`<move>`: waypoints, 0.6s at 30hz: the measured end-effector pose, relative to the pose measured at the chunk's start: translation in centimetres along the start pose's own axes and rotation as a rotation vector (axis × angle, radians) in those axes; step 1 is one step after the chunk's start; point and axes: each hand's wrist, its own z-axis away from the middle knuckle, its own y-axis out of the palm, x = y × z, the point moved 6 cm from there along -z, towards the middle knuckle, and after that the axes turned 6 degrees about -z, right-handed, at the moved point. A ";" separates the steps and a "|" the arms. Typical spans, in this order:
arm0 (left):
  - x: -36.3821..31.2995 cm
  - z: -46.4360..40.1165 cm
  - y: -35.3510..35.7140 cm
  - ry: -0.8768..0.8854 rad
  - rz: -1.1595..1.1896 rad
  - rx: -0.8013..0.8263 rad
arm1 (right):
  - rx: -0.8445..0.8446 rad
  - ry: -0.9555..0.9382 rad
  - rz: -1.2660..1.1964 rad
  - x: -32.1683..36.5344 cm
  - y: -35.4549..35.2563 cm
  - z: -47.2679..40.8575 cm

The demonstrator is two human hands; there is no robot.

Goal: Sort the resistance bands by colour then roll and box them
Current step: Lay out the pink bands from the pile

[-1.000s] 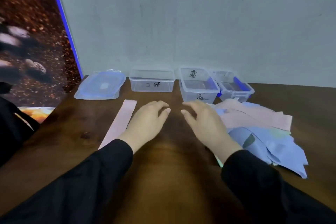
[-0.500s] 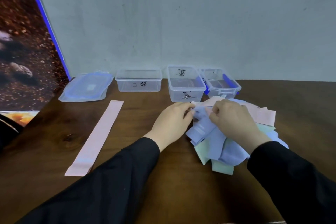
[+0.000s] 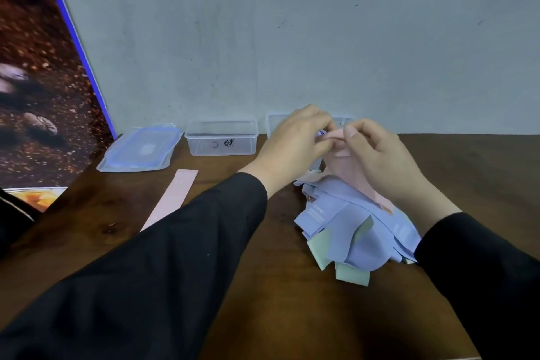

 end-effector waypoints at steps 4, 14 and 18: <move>0.8 0.1 -2.2 -0.162 0.181 -0.001 | 0.075 0.009 0.165 -1.1 1.3 0.1; 4.9 1.9 -9.2 -0.380 0.496 -0.182 | 0.019 0.039 -0.192 1.3 8.1 -0.8; 7.9 2.8 -11.7 -0.443 0.332 -0.200 | 0.092 0.068 -0.337 2.2 13.3 -0.9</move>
